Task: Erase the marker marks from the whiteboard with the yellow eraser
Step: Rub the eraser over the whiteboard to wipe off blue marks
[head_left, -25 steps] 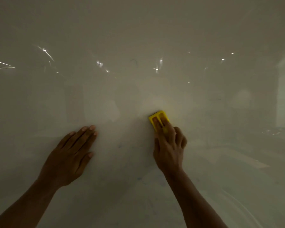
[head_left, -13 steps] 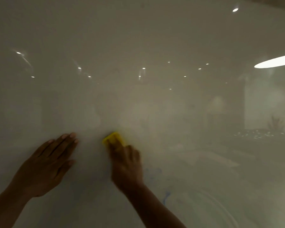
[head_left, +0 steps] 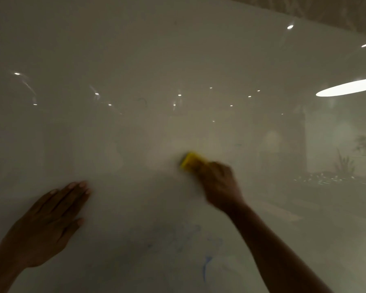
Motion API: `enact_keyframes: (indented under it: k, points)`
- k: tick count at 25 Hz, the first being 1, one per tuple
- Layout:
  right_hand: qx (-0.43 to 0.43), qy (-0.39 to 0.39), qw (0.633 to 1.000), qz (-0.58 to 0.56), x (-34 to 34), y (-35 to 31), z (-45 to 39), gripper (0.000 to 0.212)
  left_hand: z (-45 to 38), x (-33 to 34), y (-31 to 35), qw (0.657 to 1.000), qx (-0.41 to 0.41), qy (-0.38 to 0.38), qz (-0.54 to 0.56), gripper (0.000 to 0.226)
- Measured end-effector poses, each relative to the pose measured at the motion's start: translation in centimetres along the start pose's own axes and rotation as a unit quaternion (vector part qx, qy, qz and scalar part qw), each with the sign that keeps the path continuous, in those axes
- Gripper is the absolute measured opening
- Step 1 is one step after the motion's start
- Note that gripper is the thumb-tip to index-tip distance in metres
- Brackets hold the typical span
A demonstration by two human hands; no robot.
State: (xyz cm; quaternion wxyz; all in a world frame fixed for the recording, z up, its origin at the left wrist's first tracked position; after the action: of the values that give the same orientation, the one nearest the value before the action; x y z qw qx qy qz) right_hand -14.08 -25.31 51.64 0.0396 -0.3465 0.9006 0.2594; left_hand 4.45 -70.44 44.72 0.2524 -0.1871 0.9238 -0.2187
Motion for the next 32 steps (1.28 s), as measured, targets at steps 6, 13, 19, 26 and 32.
enact_keyframes:
  k: [6,13,19,26,32]
  points:
    - [0.209,0.075,0.975,0.005,-0.4,6.5,3.2,0.056,0.3,1.3,-0.2,1.000,-0.015,-0.001,0.011,0.076]
    - [0.339,0.093,0.935,-0.034,0.3,7.3,5.1,0.054,-6.0,-3.5,4.4,0.999,0.037,0.029,0.009,0.076]
    - [0.288,0.102,0.952,-0.025,0.2,6.7,5.0,0.054,-6.7,-5.9,5.8,0.999,0.021,0.041,-0.005,0.069]
    - [0.012,0.042,0.999,0.026,2.5,-4.8,2.0,0.068,-6.4,-5.7,6.5,0.999,-0.010,0.049,0.006,0.070]
    - [0.068,0.058,0.996,-0.028,4.2,-10.8,1.3,0.064,-5.8,-5.0,6.2,0.997,-0.007,0.082,0.008,0.073]
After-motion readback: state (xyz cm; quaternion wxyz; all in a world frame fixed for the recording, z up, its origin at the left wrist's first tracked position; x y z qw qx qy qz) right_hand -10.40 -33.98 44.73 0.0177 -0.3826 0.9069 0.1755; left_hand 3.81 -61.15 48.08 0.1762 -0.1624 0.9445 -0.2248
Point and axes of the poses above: each hand's wrist, its own z-axis away from the middle knuckle, its own x-axis out of the palm, y = z × x, the point moved 4 cm from there along -z, towards the middle knuckle, and after that the axes turned 6 degrees about -y, right-handed, at the moved point
